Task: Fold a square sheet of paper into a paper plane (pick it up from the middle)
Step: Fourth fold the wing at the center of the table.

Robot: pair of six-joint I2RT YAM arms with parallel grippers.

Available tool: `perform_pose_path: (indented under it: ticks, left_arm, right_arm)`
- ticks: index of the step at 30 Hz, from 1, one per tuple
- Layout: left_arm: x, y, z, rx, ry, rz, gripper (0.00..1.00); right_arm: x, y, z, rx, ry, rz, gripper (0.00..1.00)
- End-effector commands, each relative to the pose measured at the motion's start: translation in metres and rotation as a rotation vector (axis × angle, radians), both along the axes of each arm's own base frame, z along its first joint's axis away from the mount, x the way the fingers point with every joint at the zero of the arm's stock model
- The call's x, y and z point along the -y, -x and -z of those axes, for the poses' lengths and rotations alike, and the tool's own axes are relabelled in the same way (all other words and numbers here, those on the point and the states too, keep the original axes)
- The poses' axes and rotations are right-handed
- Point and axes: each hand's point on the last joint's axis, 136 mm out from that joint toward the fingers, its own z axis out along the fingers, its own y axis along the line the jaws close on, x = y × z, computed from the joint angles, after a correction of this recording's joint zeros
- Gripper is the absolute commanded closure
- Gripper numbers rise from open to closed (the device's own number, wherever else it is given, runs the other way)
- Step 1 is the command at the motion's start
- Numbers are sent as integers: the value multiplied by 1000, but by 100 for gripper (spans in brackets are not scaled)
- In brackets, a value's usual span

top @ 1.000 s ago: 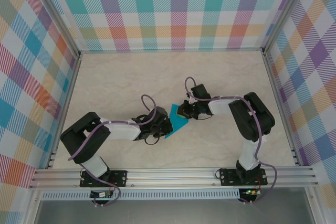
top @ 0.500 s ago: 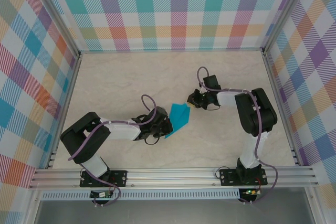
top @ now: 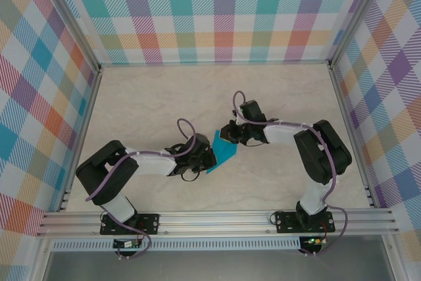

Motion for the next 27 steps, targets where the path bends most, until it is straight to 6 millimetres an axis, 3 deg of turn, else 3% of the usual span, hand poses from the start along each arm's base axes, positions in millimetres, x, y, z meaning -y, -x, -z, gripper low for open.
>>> perform_pose_path:
  ticks: [1,11,16,19,27]
  left_arm:
    - [-48,49,62,-215,-226,36,100]
    - [-42,46,58,-208,-207,50,100]
    - [-39,45,51,-198,-201,60,100]
    - [-36,41,35,-173,-192,67,100]
    - [-15,15,-35,-75,-33,50,92]
  right_arm:
    - [-1,7,7,-35,-20,1,89]
    - [12,24,58,-133,86,-1,91]
    - [21,28,71,-152,142,11,92]
    - [25,28,72,-150,168,17,92]
    - [27,32,74,-156,175,10,92]
